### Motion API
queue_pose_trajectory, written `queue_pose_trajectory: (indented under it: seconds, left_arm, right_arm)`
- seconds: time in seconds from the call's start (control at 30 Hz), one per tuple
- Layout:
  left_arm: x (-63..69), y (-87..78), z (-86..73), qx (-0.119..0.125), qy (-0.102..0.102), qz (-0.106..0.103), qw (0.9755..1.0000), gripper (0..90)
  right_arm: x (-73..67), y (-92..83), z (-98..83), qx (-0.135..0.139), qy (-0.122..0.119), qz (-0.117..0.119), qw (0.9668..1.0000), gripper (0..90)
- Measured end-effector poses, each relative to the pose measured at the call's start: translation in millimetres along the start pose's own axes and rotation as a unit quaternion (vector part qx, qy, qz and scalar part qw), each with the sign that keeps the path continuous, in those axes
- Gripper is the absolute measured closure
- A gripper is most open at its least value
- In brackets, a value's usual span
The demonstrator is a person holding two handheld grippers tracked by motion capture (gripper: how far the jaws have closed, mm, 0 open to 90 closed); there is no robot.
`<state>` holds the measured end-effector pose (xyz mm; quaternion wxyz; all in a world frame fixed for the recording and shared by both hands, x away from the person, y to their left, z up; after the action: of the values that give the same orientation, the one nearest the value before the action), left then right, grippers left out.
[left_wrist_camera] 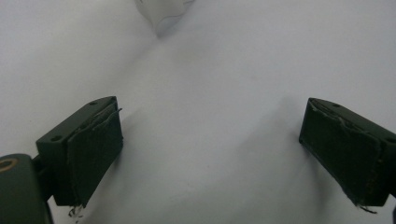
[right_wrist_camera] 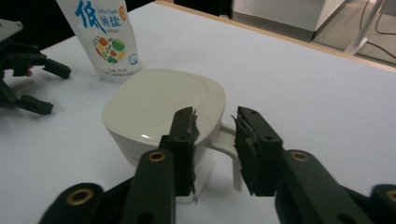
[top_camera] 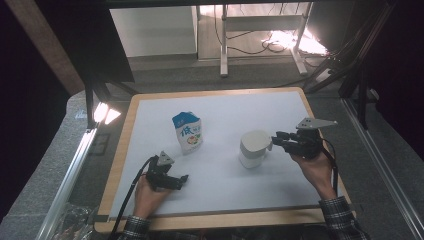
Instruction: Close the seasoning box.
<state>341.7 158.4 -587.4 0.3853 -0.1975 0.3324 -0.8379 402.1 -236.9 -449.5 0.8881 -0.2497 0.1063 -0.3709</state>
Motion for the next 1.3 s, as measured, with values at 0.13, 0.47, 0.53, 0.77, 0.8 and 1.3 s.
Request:
queue_pose_trajectory:
  seconds: [0.13, 0.47, 0.53, 0.77, 0.8, 1.3]
  left_arm:
    - [0.0, 0.0, 0.0, 0.000, 0.000, 0.000, 1.0000, 5.9]
    - [-0.2, -0.1, -0.2, 0.000, -0.001, -0.002, 1.0000, 6.0]
    - [0.0, 0.1, -0.1, 0.002, -0.002, -0.001, 1.0000, 6.0]
    - [-0.1, 0.0, -0.2, 0.001, -0.001, -0.001, 1.0000, 6.0]
    - [-0.2, -0.1, -0.3, 0.001, -0.001, -0.002, 1.0000, 6.0]
    - [-0.1, -0.1, -0.3, 0.001, -0.001, -0.001, 1.0000, 6.1]
  right_arm:
    - [-0.1, -4.8, -1.8, -0.004, -0.002, -0.005, 1.0000, 58.0]
    - [-2.4, -12.5, -11.1, -0.027, -0.016, -0.028, 0.9991, 45.9]
    - [-1.6, -14.3, -13.4, -0.030, -0.020, -0.036, 0.9987, 44.6]
    - [-0.2, -21.4, -22.4, -0.038, -0.023, -0.051, 0.9977, 38.0]
    - [-0.2, -22.3, -24.0, -0.039, -0.024, -0.052, 0.9976, 36.4]
    - [6.9, -23.5, -60.4, -0.065, -0.006, -0.090, 0.9938, 15.8]
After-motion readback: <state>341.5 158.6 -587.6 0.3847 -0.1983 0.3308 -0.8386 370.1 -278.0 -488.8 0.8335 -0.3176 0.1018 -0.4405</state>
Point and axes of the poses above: each handheld gripper's, and its own axes: y roughly forward along the jaws, z roughly out of its top, x roughly to its right, the point moved 5 cm from there along y, roughly forward along the jaws, and after that the axes turned 3 degrees about -z, right-handed, at the moved point
